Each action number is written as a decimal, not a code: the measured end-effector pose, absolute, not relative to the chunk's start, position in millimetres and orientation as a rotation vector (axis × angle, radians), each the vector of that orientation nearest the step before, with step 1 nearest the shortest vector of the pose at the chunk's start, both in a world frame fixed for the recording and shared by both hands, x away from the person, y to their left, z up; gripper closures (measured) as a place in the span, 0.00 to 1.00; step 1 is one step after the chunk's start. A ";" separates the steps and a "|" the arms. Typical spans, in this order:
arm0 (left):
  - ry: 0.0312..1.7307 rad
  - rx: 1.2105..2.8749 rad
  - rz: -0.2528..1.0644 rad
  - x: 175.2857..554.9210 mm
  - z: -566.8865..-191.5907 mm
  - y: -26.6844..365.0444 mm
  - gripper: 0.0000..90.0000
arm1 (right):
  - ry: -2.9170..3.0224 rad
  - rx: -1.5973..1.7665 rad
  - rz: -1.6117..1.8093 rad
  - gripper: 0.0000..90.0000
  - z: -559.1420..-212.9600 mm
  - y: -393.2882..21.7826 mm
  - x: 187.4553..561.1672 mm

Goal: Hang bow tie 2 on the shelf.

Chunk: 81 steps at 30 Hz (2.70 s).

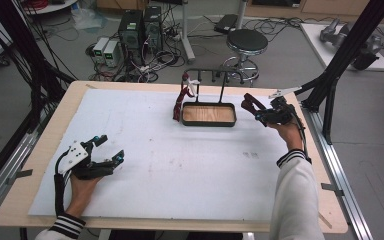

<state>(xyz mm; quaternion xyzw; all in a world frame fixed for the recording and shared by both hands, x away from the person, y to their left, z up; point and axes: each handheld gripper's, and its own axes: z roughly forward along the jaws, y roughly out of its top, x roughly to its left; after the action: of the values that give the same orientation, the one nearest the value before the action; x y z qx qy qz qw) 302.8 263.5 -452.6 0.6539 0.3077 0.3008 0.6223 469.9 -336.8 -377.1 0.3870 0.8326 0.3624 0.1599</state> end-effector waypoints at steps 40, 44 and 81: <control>0.705 1.504 0.697 302.5 -452.7 262.9 0.16 | 1.989 1.020 1.419 0.84 -343.1 -331.0 449.1; 0.706 1.504 0.697 302.4 -452.6 262.9 0.16 | 1.966 1.017 1.451 0.84 -341.9 -331.4 447.6; 0.705 1.506 0.699 302.3 -452.7 262.5 0.16 | 2.005 0.914 1.546 0.84 -344.9 -299.3 447.1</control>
<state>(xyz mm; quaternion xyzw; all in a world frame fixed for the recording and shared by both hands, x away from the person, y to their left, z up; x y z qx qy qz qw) 302.3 262.5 -452.7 0.6550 0.3067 0.3041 0.6200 447.1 -299.3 -344.9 0.3310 0.7262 0.5598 0.2230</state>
